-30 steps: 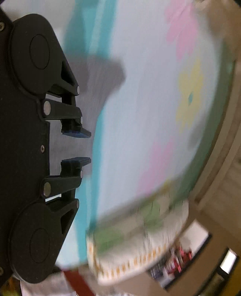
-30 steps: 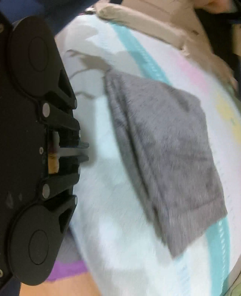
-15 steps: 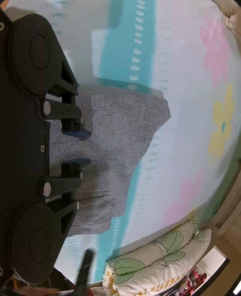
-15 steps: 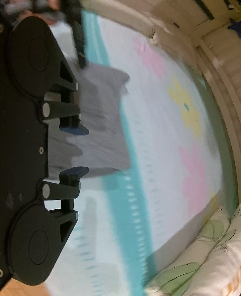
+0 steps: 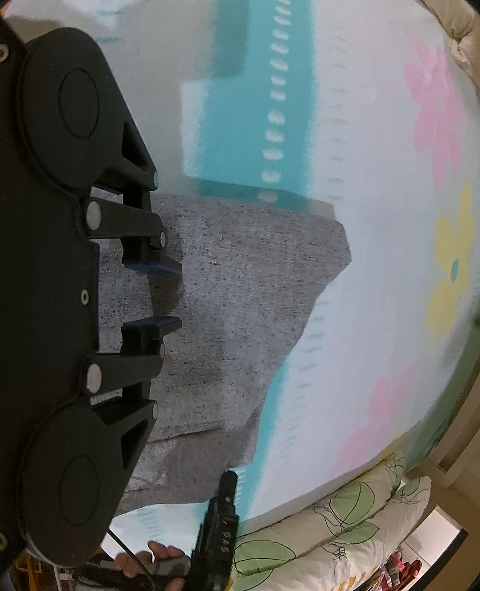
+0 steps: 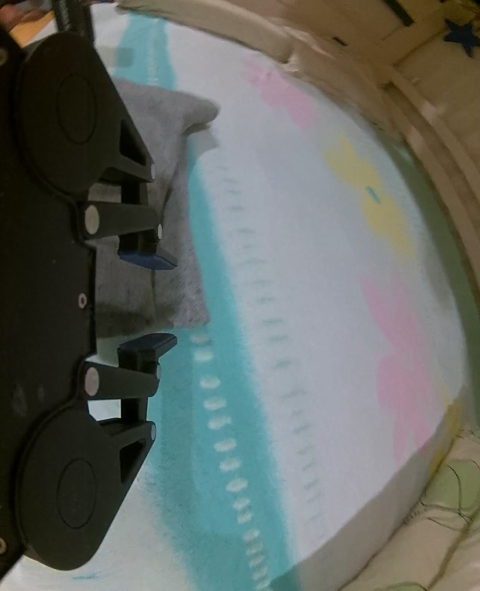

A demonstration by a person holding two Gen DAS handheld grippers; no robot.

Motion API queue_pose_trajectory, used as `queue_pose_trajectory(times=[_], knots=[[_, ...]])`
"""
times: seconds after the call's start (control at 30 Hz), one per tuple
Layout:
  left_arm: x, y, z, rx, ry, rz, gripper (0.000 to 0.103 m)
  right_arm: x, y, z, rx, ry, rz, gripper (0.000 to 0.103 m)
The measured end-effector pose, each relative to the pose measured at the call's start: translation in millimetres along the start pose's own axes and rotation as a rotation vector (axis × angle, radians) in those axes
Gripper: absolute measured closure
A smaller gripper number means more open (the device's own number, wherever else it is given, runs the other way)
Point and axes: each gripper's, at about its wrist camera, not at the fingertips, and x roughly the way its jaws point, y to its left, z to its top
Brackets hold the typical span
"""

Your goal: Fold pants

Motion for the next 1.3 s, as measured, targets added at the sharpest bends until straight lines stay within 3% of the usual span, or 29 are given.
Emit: queue_pose_trajectory(times=[0.2, 0.4, 0.47, 0.57, 0.7, 0.77, 0.83, 0.93, 0.97, 1.03, 1.13, 1.2, 1.3], knots=[[0, 0, 0, -0.012, 0.003, -0.012, 0.071, 1, -17, -8, 0.036, 0.027, 0.103, 0.06], [1, -3, -1, -0.003, 0.007, -0.007, 0.071, -7, 0, -19, -0.117, 0.041, 0.172, 0.064], [0, -3, -1, -0.003, 0.001, -0.004, 0.071, -9, 16, -25, -0.205, 0.009, 0.101, 0.093], [-4, -3, -1, -0.015, -0.022, 0.005, 0.071, -21, 42, -25, -0.34, -0.044, 0.027, 0.096], [-10, -6, -2, -0.013, -0.076, 0.032, 0.071, -64, 75, -17, -0.453, -0.227, 0.101, 0.097], [-10, -9, -3, -0.008, -0.094, 0.04, 0.071, -68, 79, -13, -0.489, -0.289, 0.09, 0.096], [-7, -12, -4, 0.009, -0.089, 0.041, 0.071, -47, 68, -9, -0.455, -0.244, 0.033, 0.093], [-4, -14, -7, 0.036, -0.065, 0.041, 0.071, 0, 44, -12, -0.404, -0.069, -0.111, 0.089], [-6, -14, -7, 0.041, -0.069, 0.031, 0.071, 1, 40, -14, -0.401, -0.069, -0.128, 0.088], [-8, -16, -10, 0.054, -0.068, 0.023, 0.071, -12, 37, -16, -0.367, -0.127, -0.124, 0.085], [-6, -21, -15, 0.087, -0.05, 0.022, 0.07, -32, 37, -18, -0.286, -0.163, -0.041, 0.076], [-2, -24, -25, 0.123, -0.022, 0.038, 0.067, -32, 41, -25, -0.27, -0.118, -0.003, 0.074], [0, -24, -44, 0.162, -0.023, 0.045, 0.061, -14, 53, -42, -0.348, -0.006, -0.042, 0.069]])
